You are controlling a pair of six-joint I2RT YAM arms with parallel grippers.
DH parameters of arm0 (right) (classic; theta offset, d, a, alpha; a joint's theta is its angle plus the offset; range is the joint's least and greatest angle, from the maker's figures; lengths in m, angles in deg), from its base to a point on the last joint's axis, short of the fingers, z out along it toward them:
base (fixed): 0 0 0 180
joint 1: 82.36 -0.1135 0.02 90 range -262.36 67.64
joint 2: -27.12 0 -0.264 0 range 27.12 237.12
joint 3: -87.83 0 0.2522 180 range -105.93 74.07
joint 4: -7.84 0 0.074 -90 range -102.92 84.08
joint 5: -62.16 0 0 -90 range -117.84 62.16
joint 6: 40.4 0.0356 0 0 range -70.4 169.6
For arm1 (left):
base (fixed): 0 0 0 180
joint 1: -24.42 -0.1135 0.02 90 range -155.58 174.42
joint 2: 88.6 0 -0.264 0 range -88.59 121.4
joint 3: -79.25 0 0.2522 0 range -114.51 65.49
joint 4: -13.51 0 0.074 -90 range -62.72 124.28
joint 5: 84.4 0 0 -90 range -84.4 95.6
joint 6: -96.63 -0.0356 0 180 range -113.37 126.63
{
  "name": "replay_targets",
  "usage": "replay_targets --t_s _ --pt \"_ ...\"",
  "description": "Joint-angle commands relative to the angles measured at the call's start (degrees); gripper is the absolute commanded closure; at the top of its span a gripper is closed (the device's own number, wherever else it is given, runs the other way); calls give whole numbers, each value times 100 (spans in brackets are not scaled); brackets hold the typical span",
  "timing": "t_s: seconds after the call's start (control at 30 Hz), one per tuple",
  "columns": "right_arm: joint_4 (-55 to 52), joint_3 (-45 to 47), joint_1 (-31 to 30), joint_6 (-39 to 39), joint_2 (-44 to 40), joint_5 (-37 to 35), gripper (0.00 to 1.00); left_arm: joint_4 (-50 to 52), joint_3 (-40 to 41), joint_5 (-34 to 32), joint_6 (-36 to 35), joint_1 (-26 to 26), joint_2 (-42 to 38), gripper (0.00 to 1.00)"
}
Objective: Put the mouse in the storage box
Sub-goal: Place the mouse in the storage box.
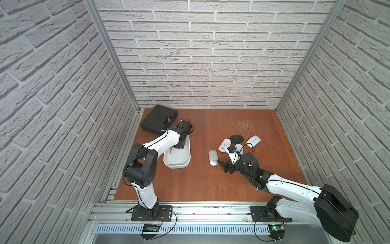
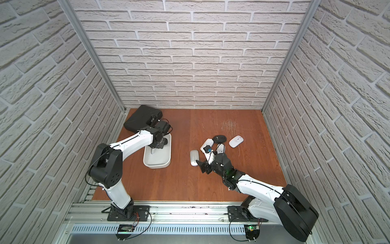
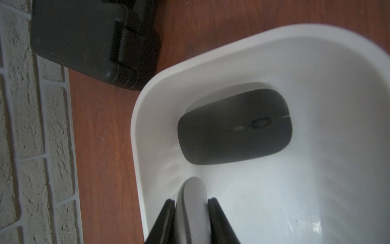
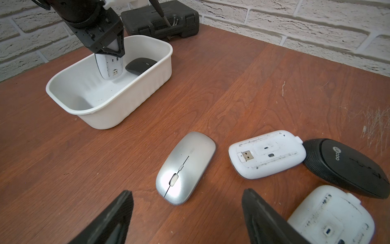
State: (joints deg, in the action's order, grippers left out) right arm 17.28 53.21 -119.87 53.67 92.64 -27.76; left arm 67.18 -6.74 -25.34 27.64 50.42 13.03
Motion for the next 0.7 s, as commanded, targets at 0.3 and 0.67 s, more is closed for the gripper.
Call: replay_targets --t_s 0.3,0.67 --pt "370 56 -19 26 71 55 15 -297 -86 -464 -238 -25 593 100" --pt "336 -5 -19 40 171 78 15 -325 -113 333 -135 116 454 41"
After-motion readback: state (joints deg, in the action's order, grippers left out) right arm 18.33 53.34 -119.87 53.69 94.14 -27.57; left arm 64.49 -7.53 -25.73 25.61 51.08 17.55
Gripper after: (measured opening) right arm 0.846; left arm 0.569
